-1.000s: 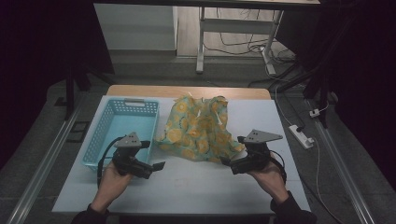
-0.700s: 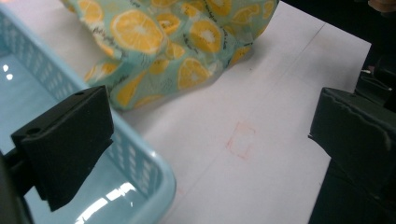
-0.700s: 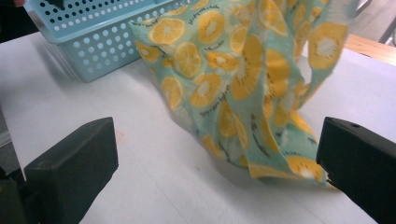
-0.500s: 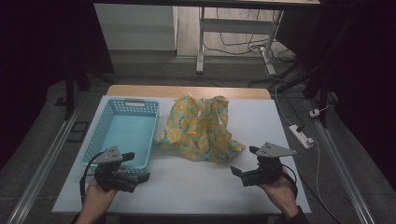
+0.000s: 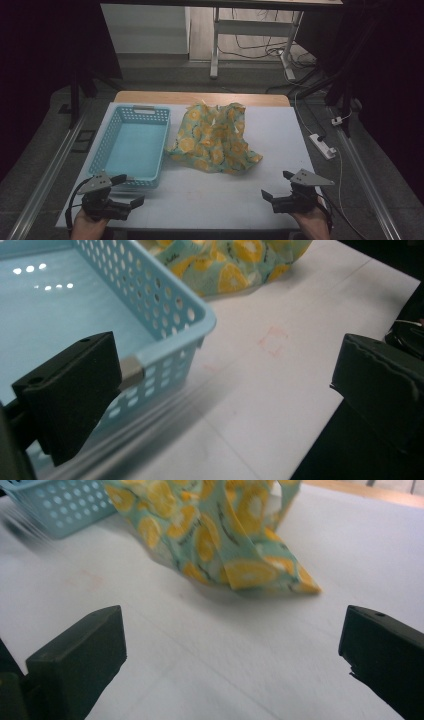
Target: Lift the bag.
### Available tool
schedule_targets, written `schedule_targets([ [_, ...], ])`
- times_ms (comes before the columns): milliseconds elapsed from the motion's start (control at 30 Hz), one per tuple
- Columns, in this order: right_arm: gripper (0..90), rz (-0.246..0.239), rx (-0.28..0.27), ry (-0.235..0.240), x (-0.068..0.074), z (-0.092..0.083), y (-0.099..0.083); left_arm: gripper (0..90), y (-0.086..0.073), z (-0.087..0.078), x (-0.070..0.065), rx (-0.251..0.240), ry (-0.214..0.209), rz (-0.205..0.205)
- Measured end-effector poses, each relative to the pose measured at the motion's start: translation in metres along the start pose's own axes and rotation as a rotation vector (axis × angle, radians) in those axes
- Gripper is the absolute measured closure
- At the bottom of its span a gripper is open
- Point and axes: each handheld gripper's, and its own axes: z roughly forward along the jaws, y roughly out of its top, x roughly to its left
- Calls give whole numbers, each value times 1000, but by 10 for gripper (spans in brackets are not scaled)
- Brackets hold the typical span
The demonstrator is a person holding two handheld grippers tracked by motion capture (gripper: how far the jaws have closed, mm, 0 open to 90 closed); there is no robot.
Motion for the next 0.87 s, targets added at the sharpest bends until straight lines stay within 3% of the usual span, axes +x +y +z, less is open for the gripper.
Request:
schedule_targets([
  [233, 0, 39, 40, -37, -7, -6, -22, 0, -21, -5, 7, 35, 50, -28],
  [500, 0, 57, 105, -50, -10, -7, -43, 0, -37, -4, 14, 135, 171, -38],
  [600, 0, 59, 145, -59, -11, -8, -48, 0, -41, -4, 16, 170, 174, -62],
  [633, 0, 60, 158, -63, -11, -7, -50, 0, -41, -4, 16, 161, 176, -68],
  [867, 0, 82, 174, -65, -14, -7, -51, 0, -40, -1, 18, 191, 165, -87],
])
